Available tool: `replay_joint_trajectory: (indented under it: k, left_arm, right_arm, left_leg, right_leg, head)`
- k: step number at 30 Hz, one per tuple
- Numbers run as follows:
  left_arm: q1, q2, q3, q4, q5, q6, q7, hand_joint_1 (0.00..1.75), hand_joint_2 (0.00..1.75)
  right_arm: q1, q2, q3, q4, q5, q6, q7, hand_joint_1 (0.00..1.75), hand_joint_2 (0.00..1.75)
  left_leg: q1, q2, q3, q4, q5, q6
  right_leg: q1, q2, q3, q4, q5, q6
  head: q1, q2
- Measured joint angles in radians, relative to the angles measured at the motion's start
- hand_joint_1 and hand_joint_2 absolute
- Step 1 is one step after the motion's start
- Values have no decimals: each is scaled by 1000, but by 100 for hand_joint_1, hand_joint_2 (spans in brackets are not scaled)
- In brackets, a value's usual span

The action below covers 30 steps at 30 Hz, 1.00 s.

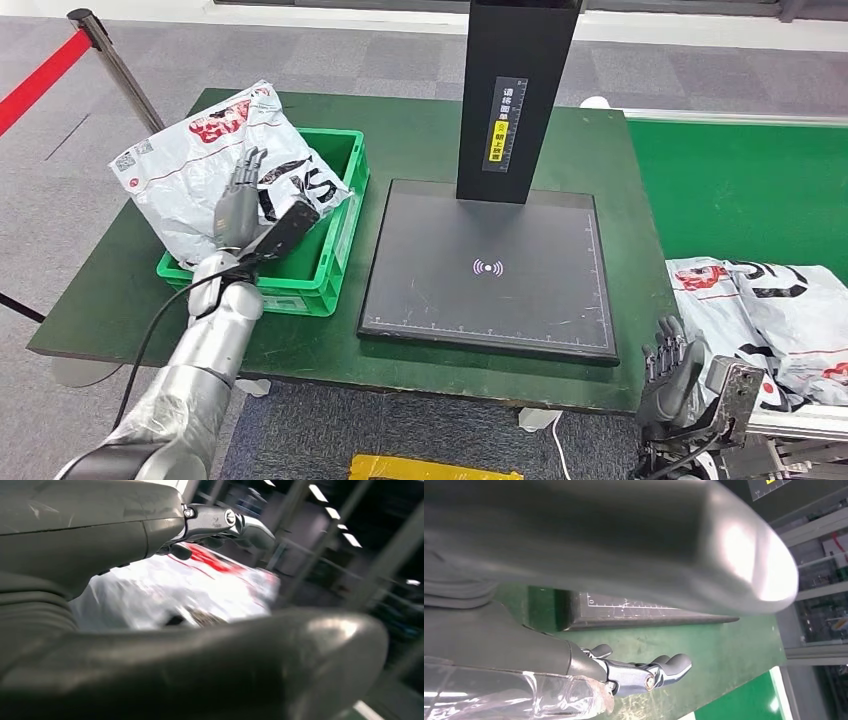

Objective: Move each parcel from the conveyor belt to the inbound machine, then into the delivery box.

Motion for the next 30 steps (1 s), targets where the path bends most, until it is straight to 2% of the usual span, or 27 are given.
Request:
replay_joint_trajectory:
  k: [5, 12, 16, 20, 22, 26, 30]
  left_arm:
    - [60, -25, -100, -128, 55, -6, 21, 0, 0]
    - [85, -27, -152, -189, 50, 8, 37, 0, 0]
    - [124, -28, -187, -219, 44, 11, 61, 0, 0]
    - [161, -30, -214, -245, 70, 7, 58, 0, 175]
    - [187, -33, -229, -269, 156, -32, 7, 0, 175]
    - [245, -59, -270, -304, 403, -144, -150, 0, 175]
    - [276, -105, -331, -311, 431, -160, -162, 0, 175]
  right_arm:
    - [4, 4, 0, 0, 3, 3, 0, 0, 0]
    - [6, 6, -12, 0, 5, 3, -2, 0, 0]
    - [8, 6, -13, 0, 5, -2, -6, 0, 0]
    - [9, 6, -14, 3, -2, -6, -6, 0, 0]
    - [9, 6, -14, 4, -12, -12, -7, 0, 0]
    - [7, 5, -14, 14, -31, -33, -22, 0, 0]
    - [-2, 5, -14, 28, -36, -69, -42, 0, 0]
  left_leg:
    - [0, 1, 0, 0, -1, -1]
    - [2, 1, 0, 0, 0, -1]
    - [2, 1, 0, 0, 0, -1]
    - [2, 1, 0, 0, 0, -1]
    - [2, 1, 0, 0, -1, -1]
    - [2, 1, 0, 0, -1, -1]
    - [1, 1, 0, 0, -2, 0]
  right_leg:
    - [1, 1, -1, 0, 0, 0]
    - [2, 1, 0, 0, 0, 0]
    - [2, 1, 0, 0, 0, 0]
    - [2, 1, 0, 0, 0, 0]
    - [2, 1, 0, 0, 0, 0]
    - [2, 1, 0, -1, 0, 0]
    - [1, 0, 0, -1, 0, 0]
  head:
    - [0, 0]
    - [0, 0]
    - [0, 0]
    - [0, 0]
    - [0, 0]
    - [0, 0]
    - [0, 0]
